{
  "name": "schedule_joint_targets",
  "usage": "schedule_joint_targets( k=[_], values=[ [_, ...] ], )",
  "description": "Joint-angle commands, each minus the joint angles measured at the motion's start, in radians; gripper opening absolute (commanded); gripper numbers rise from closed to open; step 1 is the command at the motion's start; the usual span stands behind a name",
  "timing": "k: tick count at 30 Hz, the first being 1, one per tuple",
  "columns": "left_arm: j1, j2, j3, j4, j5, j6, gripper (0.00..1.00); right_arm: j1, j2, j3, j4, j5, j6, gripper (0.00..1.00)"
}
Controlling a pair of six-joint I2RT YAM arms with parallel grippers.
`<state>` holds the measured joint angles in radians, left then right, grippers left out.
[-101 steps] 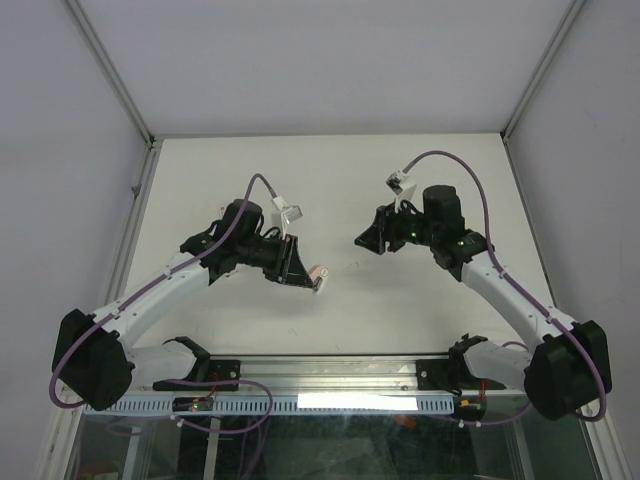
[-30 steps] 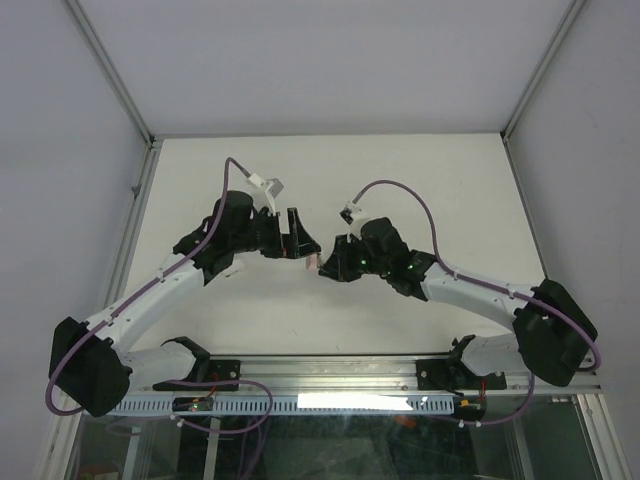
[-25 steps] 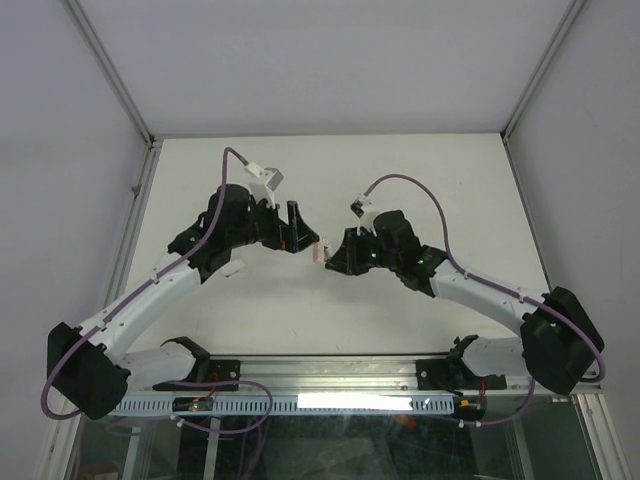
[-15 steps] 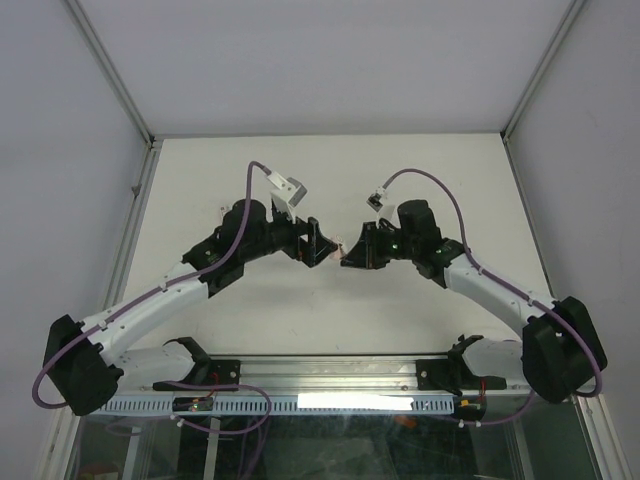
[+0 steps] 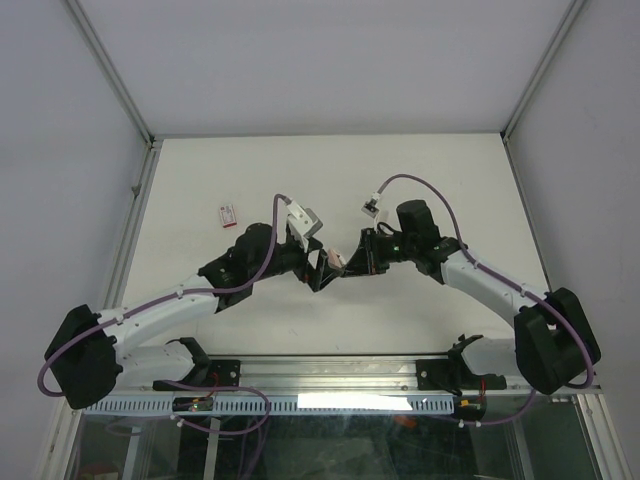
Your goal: Load the staples into the stapler
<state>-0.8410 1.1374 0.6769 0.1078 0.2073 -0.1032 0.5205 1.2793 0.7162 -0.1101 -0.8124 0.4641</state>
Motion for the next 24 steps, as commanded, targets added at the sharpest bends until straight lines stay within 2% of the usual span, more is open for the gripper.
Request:
schedule_joint_targets(
  k=[1, 5, 15, 24],
  values=[
    [-0.021, 0.019, 0.013, 0.105, -0.039, 0.059, 0.92, -0.002, 0.000, 0.043, 0.027, -0.053, 0.016, 0.00],
    [-0.022, 0.023, 0.012, 0.101, -0.093, 0.055, 0.92, -0.002, -0.001, 0.043, 0.032, -0.059, 0.023, 0.00],
    [-0.045, 0.080, 0.053, 0.032, -0.120, 0.070, 0.94, -0.002, -0.002, 0.040, 0.034, -0.055, 0.024, 0.00],
    [-0.045, 0.043, 0.061, -0.013, -0.281, 0.044, 0.94, -0.001, -0.010, 0.040, 0.009, -0.051, 0.006, 0.00]
  ],
)
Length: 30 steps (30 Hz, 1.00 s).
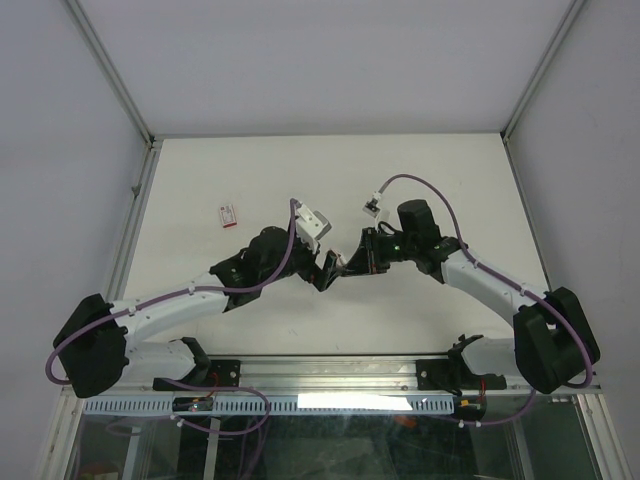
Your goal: Load the staples into the stapler
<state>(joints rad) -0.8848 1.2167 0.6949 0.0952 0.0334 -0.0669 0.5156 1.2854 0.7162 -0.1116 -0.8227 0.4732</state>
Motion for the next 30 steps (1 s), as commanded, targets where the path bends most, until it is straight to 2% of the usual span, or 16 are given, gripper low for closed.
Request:
schedule_joint_targets(
  k=[1, 7, 20, 24, 30],
  values=[
    [-0.001, -0.040, 0.048, -0.011, -0.119, 0.006, 0.95, 0.003, -0.017, 0.041, 0.003, -0.039, -0.006, 0.00],
    [0.010, -0.066, 0.049, -0.046, -0.205, -0.012, 0.96, 0.004, -0.031, 0.045, -0.021, -0.040, -0.021, 0.00],
    [0.129, -0.079, 0.033, -0.064, -0.172, -0.073, 0.96, 0.004, -0.054, 0.045, -0.043, -0.056, -0.023, 0.00],
    [0.135, -0.083, 0.024, -0.044, -0.140, -0.078, 0.97, 0.004, -0.055, 0.045, -0.042, -0.051, -0.021, 0.00],
    [0.163, -0.120, 0.017, -0.034, -0.143, -0.143, 0.98, 0.004, -0.035, 0.015, 0.032, -0.003, 0.040, 0.00]
  ],
)
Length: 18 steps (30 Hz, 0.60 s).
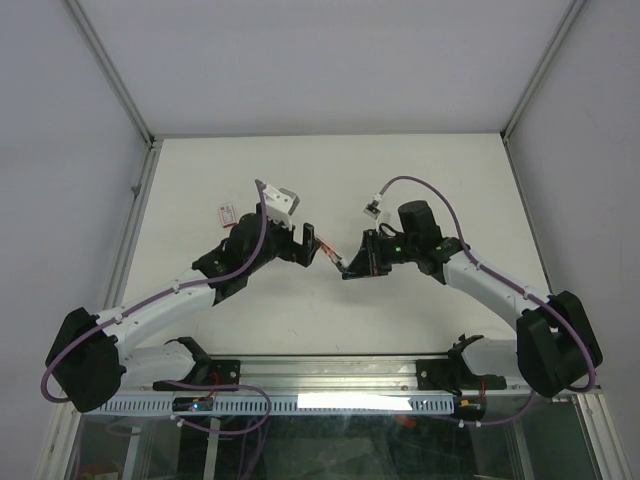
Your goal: Load the staples into the stapler
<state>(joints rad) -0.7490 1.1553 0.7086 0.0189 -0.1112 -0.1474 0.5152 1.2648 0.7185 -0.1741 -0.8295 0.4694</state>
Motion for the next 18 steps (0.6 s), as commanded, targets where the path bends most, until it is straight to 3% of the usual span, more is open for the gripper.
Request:
schedule_joint_targets(
  k=[1, 11, 18],
  values=[
    [0.046, -0.077, 0.000, 0.046, 0.005, -0.088, 0.98, 0.004, -0.006, 0.005, 0.122, 0.016, 0.074, 0.00],
    [0.252, -0.218, 0.007, 0.020, 0.212, -0.282, 0.99, 0.004, 0.161, -0.018, 0.431, 0.143, 0.328, 0.00],
    [0.332, -0.251, 0.034, -0.031, 0.279, -0.335, 0.99, 0.002, 0.319, 0.068, 0.531, 0.198, 0.372, 0.00]
  ],
)
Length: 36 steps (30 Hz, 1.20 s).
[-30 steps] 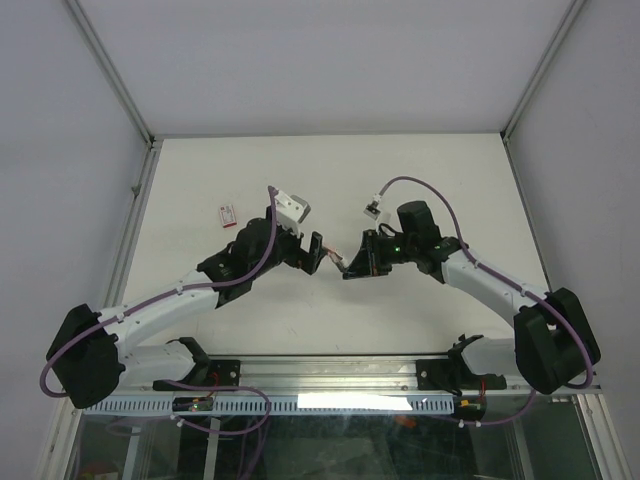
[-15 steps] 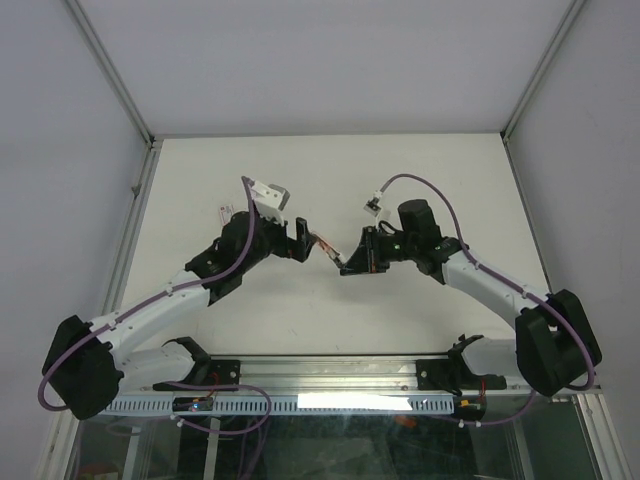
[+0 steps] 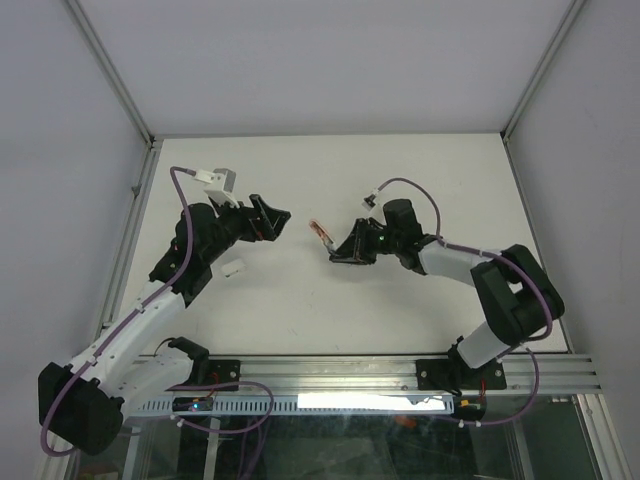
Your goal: Load the staples into the stapler
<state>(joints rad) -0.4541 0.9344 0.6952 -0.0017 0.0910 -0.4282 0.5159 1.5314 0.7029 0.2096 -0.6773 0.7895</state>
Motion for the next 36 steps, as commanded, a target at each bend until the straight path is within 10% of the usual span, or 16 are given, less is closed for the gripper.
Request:
schedule_joint_targets(
  k=[1, 25, 36],
  values=[
    [0.045, -0.029, 0.046, -0.016, 0.084, -0.056, 0.99, 0.000, 0.077, 0.102, 0.154, 0.053, 0.056, 0.00],
    [0.095, 0.012, 0.050, -0.053, 0.060, -0.004, 0.99, -0.042, 0.461, 0.312, 0.225, 0.086, 0.172, 0.00],
    [0.097, 0.006, 0.049, -0.061, 0.059, -0.001, 0.99, -0.064, 0.463, 0.276, 0.217, 0.097, 0.190, 0.21]
  ],
)
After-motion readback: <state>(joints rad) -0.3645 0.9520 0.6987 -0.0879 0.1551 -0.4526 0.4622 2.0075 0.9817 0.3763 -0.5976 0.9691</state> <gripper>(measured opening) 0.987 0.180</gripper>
